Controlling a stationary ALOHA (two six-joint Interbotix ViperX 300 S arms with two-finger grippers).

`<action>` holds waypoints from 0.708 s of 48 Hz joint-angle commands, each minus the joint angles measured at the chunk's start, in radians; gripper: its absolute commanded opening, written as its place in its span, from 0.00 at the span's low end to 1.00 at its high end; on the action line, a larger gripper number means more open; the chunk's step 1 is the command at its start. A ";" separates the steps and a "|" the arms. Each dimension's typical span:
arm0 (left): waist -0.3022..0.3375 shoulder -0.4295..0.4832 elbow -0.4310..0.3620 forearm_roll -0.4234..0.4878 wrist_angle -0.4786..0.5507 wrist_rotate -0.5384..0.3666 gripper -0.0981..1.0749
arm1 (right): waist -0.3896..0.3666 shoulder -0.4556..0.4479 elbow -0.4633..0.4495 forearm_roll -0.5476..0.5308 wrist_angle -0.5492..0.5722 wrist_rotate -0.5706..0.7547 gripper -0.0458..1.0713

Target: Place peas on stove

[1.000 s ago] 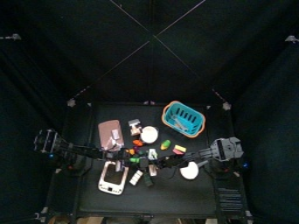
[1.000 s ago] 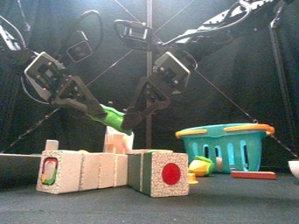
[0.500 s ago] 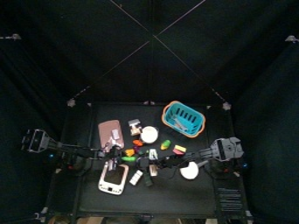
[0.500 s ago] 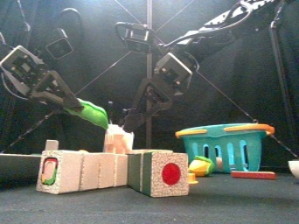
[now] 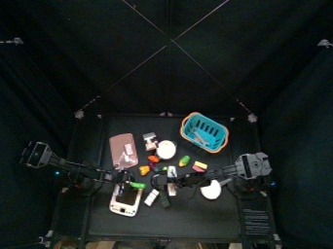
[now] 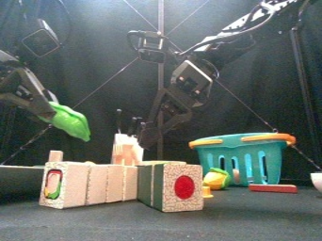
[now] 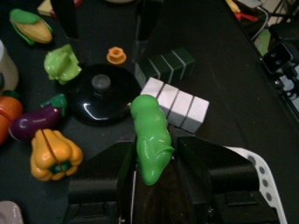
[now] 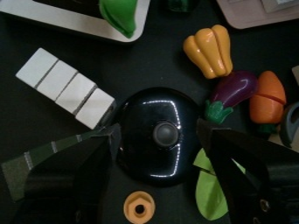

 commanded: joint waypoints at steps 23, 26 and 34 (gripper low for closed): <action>-0.107 -0.025 0.014 -0.282 0.193 0.000 0.68 | -0.002 -0.041 -0.005 0.008 -0.003 0.002 0.93; -0.121 -0.043 0.017 -0.287 0.196 -0.002 0.68 | -0.002 -0.040 -0.005 0.009 -0.003 0.002 0.93; -0.141 -0.091 0.038 -0.318 0.224 -0.002 0.68 | -0.002 -0.035 -0.005 0.015 -0.003 0.002 0.93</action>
